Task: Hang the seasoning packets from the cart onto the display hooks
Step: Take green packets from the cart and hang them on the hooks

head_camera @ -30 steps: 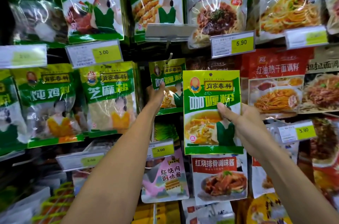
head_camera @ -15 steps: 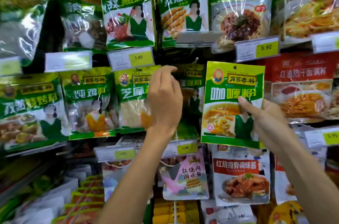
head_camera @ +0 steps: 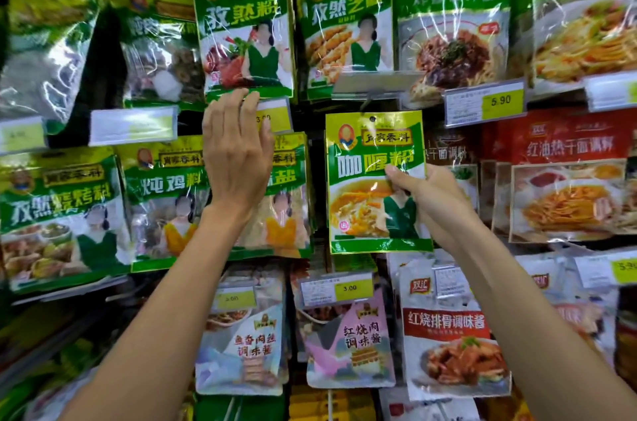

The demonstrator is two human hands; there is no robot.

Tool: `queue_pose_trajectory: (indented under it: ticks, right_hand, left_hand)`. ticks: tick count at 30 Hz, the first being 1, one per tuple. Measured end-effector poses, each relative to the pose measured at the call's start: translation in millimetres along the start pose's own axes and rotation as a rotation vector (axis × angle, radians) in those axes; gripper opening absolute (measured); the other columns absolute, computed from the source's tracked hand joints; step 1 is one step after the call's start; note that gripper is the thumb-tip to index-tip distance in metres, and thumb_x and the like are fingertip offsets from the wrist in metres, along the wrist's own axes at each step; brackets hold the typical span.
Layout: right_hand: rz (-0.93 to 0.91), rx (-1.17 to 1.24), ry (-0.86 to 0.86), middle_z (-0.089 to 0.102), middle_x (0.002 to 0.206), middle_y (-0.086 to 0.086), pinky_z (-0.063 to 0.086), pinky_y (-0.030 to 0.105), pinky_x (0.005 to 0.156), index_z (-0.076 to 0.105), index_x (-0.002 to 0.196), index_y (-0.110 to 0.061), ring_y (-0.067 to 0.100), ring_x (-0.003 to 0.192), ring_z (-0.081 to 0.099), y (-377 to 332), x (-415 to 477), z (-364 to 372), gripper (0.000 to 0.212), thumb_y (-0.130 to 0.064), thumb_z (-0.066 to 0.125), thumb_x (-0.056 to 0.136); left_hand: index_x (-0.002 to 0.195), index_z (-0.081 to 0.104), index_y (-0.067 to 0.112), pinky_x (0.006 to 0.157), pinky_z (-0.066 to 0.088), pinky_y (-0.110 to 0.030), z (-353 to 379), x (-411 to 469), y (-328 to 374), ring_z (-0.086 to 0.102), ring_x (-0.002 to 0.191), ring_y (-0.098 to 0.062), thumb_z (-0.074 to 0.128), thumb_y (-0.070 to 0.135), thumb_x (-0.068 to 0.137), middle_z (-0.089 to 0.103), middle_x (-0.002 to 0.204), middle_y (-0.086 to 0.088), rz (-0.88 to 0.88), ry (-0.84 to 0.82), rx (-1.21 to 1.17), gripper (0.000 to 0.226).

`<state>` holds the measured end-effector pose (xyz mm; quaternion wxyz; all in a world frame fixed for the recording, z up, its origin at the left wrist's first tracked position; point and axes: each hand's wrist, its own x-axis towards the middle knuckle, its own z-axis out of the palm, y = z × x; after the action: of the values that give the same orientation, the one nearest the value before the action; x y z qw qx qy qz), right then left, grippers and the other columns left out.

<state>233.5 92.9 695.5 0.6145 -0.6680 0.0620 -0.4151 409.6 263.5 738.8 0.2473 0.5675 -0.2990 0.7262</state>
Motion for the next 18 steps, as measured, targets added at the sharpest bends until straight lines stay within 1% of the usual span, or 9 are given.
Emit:
queue_pose_trajectory:
  ticks: [2, 4, 6, 8, 9, 10, 11, 13, 18]
  right_hand:
    - [0.016, -0.014, 0.001, 0.055, 0.085, 0.019, 0.046, 0.058, 0.096, 0.057, 0.069, -0.006, 0.029, 0.08, 0.055, -2, 4, 0, 0.031, -0.026, 0.067, 0.089]
    - [0.039, -0.024, 0.008, 0.056, 0.084, 0.018, 0.046, 0.06, 0.097, 0.058, 0.061, -0.007, 0.029, 0.08, 0.056, -2, 7, -2, 0.035, -0.026, 0.067, 0.089]
    - [0.042, -0.029, 0.013, 0.056, 0.083, 0.018, 0.046, 0.056, 0.099, 0.059, 0.057, -0.009, 0.027, 0.081, 0.056, 0, 9, -3, 0.037, -0.024, 0.066, 0.09]
    - [0.029, -0.036, 0.004, 0.053, 0.085, 0.017, 0.047, 0.05, 0.098, 0.059, 0.073, -0.005, 0.026, 0.082, 0.055, -1, 9, -2, 0.025, -0.022, 0.065, 0.091]
    - [0.026, -0.038, 0.005, 0.052, 0.086, 0.016, 0.048, 0.047, 0.093, 0.058, 0.082, -0.007, 0.026, 0.081, 0.054, -2, 9, -2, 0.019, -0.021, 0.065, 0.091]
    - [0.026, -0.042, 0.013, 0.05, 0.083, 0.015, 0.049, 0.043, 0.086, 0.056, 0.081, -0.007, 0.025, 0.078, 0.052, -2, 10, -2, 0.019, -0.02, 0.065, 0.091]
    - [0.029, -0.046, 0.019, 0.048, 0.077, 0.014, 0.047, 0.04, 0.079, 0.052, 0.072, -0.008, 0.024, 0.073, 0.051, -2, 11, -2, 0.026, -0.019, 0.065, 0.091]
    - [0.046, -0.044, 0.029, 0.047, 0.068, 0.01, 0.044, 0.036, 0.073, 0.043, 0.062, -0.012, 0.022, 0.067, 0.05, -1, 12, -2, 0.038, -0.018, 0.066, 0.091]
    - [0.084, -0.032, 0.019, 0.057, 0.082, 0.015, 0.047, 0.04, 0.086, 0.054, 0.086, -0.008, 0.025, 0.081, 0.059, 5, 17, -1, 0.017, -0.018, 0.066, 0.09]
  left_hand:
    - [0.119, 0.057, -0.003, 0.104, 0.037, -0.043, 1, 0, -1, 0.055, 0.11, -0.036, 0.043, 0.017, 0.099, 0.06, 0.117, -0.021, -0.003, 0.009, -0.012, 0.031]
    - [0.119, 0.056, -0.003, 0.104, 0.037, -0.043, 1, -1, -1, 0.054, 0.11, -0.036, 0.043, 0.017, 0.099, 0.06, 0.117, -0.021, -0.009, 0.008, -0.02, 0.032]
    - [0.12, 0.056, -0.003, 0.105, 0.036, -0.043, 2, -1, -1, 0.054, 0.111, -0.036, 0.042, 0.017, 0.099, 0.06, 0.117, -0.021, -0.014, 0.01, -0.029, 0.032]
    - [0.12, 0.056, -0.003, 0.105, 0.036, -0.043, 2, -2, -1, 0.054, 0.111, -0.036, 0.042, 0.018, 0.099, 0.06, 0.117, -0.021, -0.016, 0.021, -0.039, 0.032]
    - [0.119, 0.056, -0.003, 0.105, 0.036, -0.043, 2, -2, -1, 0.053, 0.11, -0.035, 0.042, 0.017, 0.099, 0.06, 0.116, -0.021, -0.018, 0.028, -0.044, 0.032]
    - [0.119, 0.056, -0.003, 0.105, 0.036, -0.043, 2, -2, -1, 0.053, 0.11, -0.035, 0.042, 0.017, 0.099, 0.06, 0.116, -0.021, -0.021, 0.031, -0.051, 0.032]
    - [0.119, 0.056, -0.003, 0.105, 0.036, -0.043, 2, -2, -1, 0.053, 0.11, -0.035, 0.043, 0.017, 0.099, 0.06, 0.116, -0.021, -0.025, 0.031, -0.057, 0.032]
    - [0.119, 0.056, -0.003, 0.105, 0.036, -0.043, 3, -3, -1, 0.054, 0.11, -0.036, 0.043, 0.017, 0.099, 0.059, 0.116, -0.021, -0.03, 0.028, -0.065, 0.032]
    - [0.12, 0.056, -0.003, 0.106, 0.035, -0.042, 2, -3, 0, 0.053, 0.11, -0.035, 0.043, 0.017, 0.099, 0.059, 0.116, -0.021, -0.045, 0.026, -0.074, 0.032]
